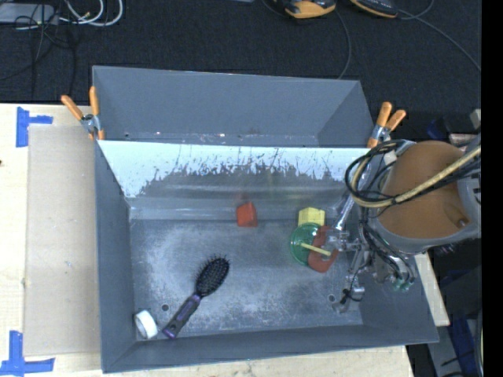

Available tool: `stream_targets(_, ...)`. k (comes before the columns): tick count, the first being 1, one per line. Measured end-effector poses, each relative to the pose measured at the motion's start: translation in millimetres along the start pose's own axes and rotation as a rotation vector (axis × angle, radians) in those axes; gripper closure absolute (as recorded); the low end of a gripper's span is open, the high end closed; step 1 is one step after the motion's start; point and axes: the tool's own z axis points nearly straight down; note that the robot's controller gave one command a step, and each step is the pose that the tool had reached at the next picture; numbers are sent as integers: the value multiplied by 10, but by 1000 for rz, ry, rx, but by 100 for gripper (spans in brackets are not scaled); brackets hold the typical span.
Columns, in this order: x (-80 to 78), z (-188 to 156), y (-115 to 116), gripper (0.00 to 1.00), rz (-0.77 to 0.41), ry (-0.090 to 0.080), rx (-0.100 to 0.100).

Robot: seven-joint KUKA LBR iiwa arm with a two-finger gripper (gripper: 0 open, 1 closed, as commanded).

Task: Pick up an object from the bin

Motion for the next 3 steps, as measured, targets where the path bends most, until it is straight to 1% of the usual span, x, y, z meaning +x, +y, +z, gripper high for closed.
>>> stream_targets(1, -18, -42, 2, 0, -3, -7, 1)
stream_targets(2, -472, 297, -165, 0, -144, -13, 3)
stream_targets(3, -998, 284, -217, 0, -126, -6, 0)
